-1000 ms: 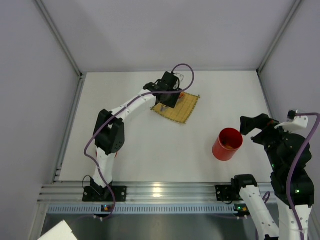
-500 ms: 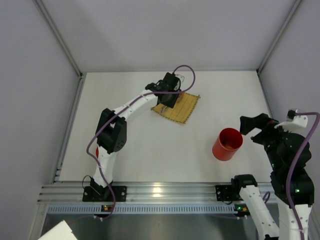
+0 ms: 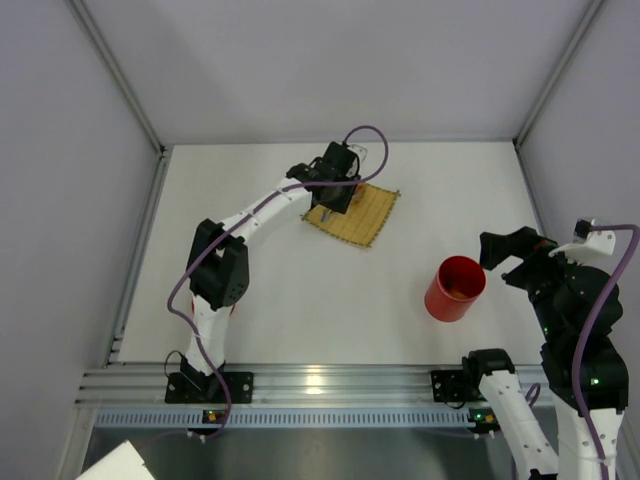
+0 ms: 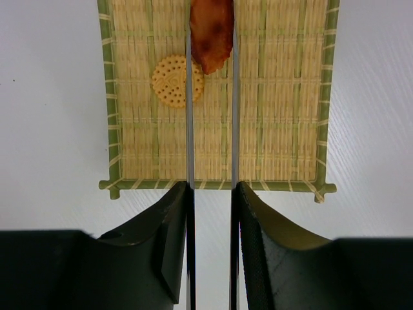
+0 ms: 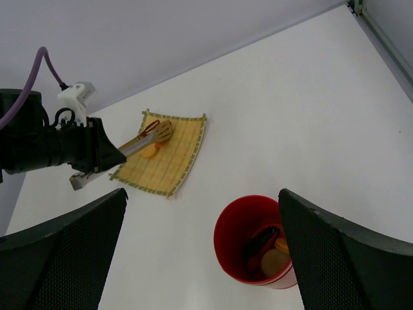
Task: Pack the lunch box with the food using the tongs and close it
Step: Pick up the fake food from the plate.
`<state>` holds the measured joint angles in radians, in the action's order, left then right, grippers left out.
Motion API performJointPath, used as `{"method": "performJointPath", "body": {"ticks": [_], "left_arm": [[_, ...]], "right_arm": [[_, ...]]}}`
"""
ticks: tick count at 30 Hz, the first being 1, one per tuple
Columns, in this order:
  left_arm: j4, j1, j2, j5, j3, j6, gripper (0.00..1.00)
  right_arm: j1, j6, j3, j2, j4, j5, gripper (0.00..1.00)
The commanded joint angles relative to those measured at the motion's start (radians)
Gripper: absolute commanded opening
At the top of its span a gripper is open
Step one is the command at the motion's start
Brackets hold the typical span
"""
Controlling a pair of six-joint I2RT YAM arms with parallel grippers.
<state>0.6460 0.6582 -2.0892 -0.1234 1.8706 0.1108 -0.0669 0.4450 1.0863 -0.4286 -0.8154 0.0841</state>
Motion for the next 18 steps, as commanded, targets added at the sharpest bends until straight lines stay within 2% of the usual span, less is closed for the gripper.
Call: {"method": "performJointPath", "body": {"ticks": [1,10,18], "left_arm": [[-0.006,0.000,0.121,-0.002,0.002,0.027,0.24],[0.017,0.029,0.228,0.002,-0.054,0.058,0.23],[0.021,0.152,0.362,-0.054,-0.129,0.061,0.24]], "right_arm": [[0.012,-0.008,-0.011,0.002,0.015,-0.004,0.99],[0.012,0.000,-0.025,0.002,0.025,-0.015,0.99],[0.012,0.004,-0.028,0.004,0.027,-0.018,0.99]]}}
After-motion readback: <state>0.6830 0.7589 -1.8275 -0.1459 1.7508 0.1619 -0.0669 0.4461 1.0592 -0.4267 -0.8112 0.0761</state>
